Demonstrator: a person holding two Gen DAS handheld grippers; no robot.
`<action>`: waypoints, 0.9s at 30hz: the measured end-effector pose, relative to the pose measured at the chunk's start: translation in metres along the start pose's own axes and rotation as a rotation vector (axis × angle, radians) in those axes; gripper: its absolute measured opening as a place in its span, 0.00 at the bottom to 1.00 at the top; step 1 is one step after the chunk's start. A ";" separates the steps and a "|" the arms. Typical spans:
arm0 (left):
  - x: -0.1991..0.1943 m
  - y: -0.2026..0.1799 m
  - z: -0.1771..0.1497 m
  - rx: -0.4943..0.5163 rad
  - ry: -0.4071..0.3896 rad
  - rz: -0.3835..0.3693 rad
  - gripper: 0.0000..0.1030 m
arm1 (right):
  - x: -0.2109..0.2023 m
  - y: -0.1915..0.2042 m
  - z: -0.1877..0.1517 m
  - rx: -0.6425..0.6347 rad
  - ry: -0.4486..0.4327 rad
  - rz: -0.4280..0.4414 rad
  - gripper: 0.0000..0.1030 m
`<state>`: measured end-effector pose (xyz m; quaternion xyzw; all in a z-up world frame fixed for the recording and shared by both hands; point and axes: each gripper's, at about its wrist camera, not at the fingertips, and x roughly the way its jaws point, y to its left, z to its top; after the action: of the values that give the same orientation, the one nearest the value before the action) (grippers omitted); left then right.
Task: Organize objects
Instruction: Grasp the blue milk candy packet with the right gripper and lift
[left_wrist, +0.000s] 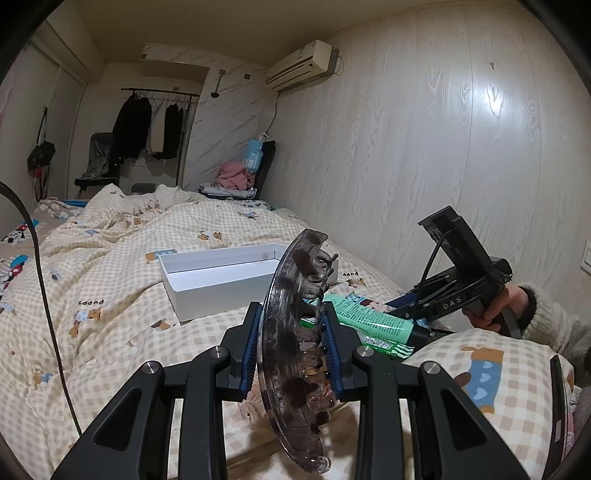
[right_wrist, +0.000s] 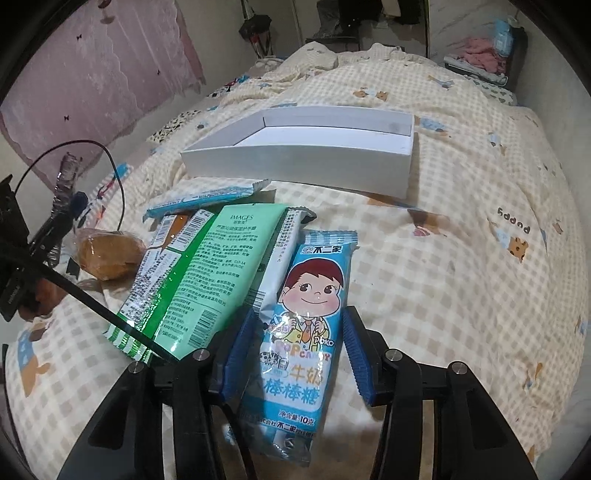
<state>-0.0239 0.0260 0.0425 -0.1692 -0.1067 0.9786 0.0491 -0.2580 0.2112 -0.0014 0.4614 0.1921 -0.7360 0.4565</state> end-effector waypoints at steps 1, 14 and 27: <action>0.000 0.000 0.000 0.000 0.000 0.000 0.33 | -0.002 -0.002 0.001 0.004 -0.002 -0.008 0.34; 0.000 0.000 -0.001 -0.001 0.004 -0.003 0.33 | -0.021 -0.046 0.001 0.098 -0.060 -0.039 0.29; 0.002 0.002 -0.002 0.000 0.014 -0.011 0.33 | -0.014 -0.048 0.008 0.037 -0.087 -0.051 0.52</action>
<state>-0.0250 0.0245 0.0401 -0.1756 -0.1071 0.9771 0.0550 -0.3012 0.2367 0.0078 0.4324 0.1702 -0.7703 0.4368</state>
